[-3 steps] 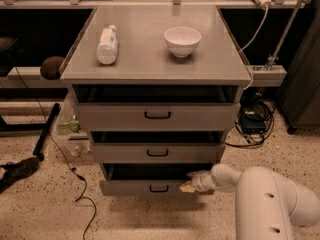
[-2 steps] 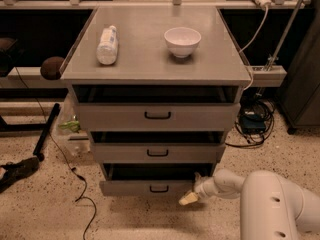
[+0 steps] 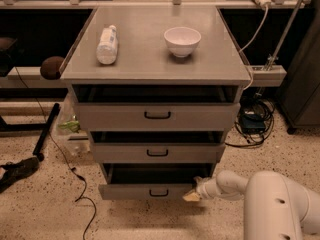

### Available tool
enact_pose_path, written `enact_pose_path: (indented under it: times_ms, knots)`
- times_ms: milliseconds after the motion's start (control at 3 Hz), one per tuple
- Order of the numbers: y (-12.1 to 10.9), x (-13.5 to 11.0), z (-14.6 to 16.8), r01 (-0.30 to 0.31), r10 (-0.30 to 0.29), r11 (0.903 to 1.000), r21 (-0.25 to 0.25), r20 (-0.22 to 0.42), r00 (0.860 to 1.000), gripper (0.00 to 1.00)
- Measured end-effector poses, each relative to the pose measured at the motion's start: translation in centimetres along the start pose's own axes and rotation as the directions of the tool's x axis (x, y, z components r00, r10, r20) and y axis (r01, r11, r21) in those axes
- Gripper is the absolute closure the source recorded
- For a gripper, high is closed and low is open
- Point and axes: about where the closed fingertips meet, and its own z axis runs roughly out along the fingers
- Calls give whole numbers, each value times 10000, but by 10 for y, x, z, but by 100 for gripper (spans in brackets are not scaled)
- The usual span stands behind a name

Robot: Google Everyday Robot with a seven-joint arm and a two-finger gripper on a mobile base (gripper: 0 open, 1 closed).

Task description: Open bottom drawer

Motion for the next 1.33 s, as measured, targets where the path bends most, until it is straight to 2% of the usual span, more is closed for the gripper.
enact_pose_path:
  times_ms: [667, 1000, 1333]
  knots:
    - [0, -1, -9, 16, -16, 10000, 23, -24, 10000, 89]
    - [-1, -1, -10, 30, -30, 10000, 33, -19, 10000, 100]
    - [21, 16, -17, 78, -77, 9999, 88, -99, 9999, 100]
